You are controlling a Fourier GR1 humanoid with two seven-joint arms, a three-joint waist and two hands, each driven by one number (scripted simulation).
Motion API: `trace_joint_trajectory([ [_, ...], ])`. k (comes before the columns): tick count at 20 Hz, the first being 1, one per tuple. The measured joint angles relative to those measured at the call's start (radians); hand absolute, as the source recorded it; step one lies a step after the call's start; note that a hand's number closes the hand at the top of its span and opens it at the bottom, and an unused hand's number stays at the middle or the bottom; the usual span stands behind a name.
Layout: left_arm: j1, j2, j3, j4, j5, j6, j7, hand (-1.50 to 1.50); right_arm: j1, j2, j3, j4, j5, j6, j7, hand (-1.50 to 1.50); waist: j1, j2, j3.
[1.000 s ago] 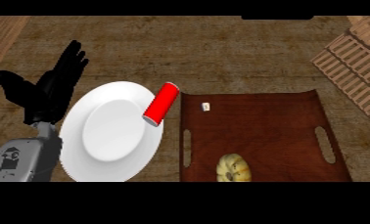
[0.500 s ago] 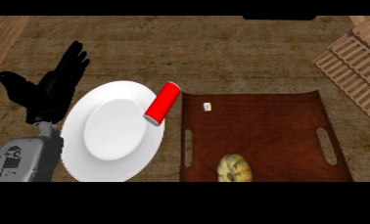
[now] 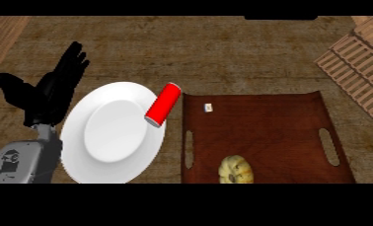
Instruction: Pick the pear from the tray and place it in the tiered shelf
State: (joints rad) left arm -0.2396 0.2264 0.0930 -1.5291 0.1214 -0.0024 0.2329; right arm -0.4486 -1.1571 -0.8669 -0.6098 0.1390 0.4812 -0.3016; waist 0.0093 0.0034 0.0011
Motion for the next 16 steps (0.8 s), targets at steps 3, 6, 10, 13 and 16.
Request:
trace_joint_trajectory([
  [3, 0.011, -0.001, 0.003, 0.011, 0.003, -0.010, -0.017, 0.00, 0.019, -0.082, -0.018, 0.109, -0.017, 0.101, -0.010, -1.50, -0.002, 0.001, 0.001],
  [6, -0.003, -0.010, 0.001, 0.017, -0.007, 0.006, -0.011, 0.00, 0.050, -0.153, -0.038, 0.193, -0.025, 0.169, -0.052, -1.50, -0.006, 0.002, 0.003],
  [10, 0.005, -0.005, 0.011, 0.009, -0.004, 0.007, -0.010, 0.00, 0.108, -0.229, -0.076, 0.274, -0.049, 0.233, -0.083, -1.50, -0.018, -0.001, 0.005],
  [13, 0.026, -0.011, 0.012, 0.003, -0.005, 0.011, -0.016, 0.00, 0.151, -0.246, -0.094, 0.299, -0.067, 0.263, -0.096, -1.50, -0.030, -0.004, 0.006],
  [16, 0.036, -0.010, 0.019, 0.005, -0.004, 0.013, -0.022, 0.00, 0.182, -0.264, -0.104, 0.292, -0.083, 0.283, -0.106, -1.50, -0.040, -0.007, 0.008],
])
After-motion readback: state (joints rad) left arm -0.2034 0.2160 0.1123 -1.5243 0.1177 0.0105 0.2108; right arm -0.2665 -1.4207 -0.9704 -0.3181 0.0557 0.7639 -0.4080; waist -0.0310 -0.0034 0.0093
